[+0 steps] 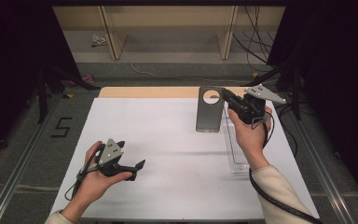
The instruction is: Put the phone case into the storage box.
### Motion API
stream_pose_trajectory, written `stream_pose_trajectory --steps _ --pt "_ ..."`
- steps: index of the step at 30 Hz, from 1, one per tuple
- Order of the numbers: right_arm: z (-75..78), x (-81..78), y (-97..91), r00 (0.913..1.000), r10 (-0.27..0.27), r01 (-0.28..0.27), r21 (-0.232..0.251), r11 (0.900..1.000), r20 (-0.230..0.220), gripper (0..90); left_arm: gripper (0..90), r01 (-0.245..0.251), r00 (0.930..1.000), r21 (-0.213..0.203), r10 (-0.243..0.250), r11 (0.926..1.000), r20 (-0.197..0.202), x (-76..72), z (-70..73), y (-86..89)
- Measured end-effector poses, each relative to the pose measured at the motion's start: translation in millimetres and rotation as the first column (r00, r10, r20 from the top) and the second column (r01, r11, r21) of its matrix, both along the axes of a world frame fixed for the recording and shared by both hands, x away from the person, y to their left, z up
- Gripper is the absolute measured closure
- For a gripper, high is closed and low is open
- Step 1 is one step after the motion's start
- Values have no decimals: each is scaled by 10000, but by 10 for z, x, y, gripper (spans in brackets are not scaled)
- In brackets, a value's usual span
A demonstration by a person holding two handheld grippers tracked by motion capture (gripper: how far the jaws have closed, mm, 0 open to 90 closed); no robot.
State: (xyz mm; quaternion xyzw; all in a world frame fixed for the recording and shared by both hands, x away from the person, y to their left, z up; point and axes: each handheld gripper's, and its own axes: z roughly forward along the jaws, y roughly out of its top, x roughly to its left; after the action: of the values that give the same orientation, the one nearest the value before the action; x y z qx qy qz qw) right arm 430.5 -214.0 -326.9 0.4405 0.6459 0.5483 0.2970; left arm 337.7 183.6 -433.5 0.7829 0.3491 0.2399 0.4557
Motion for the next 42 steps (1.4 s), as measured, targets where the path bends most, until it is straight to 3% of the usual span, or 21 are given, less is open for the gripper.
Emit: stream_pose_trajectory --steps 42 --pt "55 29 -190 9983 -561 561 0 9984 153 849 34 -47 10000 -69 47 10000 2 8 4 11"
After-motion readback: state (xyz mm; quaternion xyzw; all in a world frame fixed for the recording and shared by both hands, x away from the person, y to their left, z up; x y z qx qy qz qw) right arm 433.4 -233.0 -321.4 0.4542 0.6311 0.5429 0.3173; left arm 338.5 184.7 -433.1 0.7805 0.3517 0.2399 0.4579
